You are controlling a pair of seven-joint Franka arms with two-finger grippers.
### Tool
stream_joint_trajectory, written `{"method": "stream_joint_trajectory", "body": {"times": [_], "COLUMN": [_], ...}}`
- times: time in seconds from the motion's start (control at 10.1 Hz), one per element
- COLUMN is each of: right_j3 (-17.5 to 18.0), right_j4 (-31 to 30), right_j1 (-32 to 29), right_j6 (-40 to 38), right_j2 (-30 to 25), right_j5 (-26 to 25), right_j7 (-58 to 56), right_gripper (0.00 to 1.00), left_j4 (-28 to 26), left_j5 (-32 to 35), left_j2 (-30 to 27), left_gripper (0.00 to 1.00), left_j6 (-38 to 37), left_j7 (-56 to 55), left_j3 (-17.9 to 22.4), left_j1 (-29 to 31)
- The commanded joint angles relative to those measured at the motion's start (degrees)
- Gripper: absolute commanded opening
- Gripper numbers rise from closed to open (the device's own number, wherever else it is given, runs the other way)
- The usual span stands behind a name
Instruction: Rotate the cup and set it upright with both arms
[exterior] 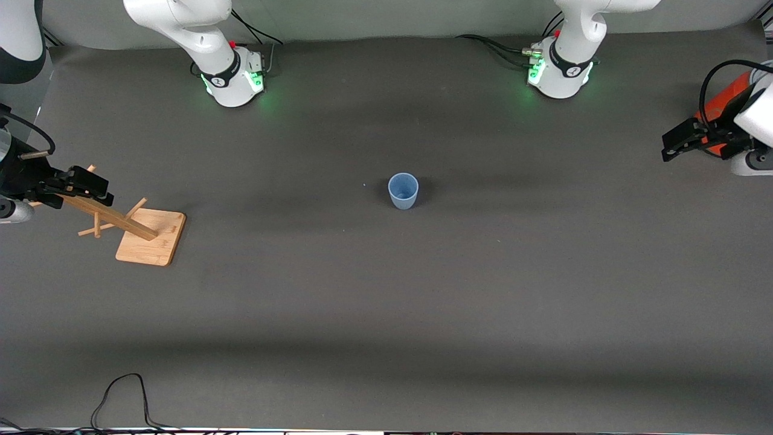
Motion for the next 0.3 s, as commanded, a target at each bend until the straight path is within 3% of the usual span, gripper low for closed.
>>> {"method": "stream_joint_trajectory", "body": {"times": [0.0, 0.2], "right_j3": [-0.2, -0.2], "right_j4": [-0.2, -0.2], "right_j1": [0.5, 0.8], "right_j6": [0.8, 0.8], "right_j2": [0.0, 0.0], "right_j5": [-0.6, -0.6], "right_j7": [-1.0, -1.0], "right_gripper": [1.0, 1.0], "left_j4": [-0.9, -0.4], "left_j5": [1.0, 0.9], "left_j2": [1.2, 1.4], "left_gripper": [1.0, 1.0], "left_j6": [1.7, 2.5], "left_j7": [0.9, 0.9], "left_j3": [0.1, 0.1], "left_j1": [-0.5, -0.5]}}
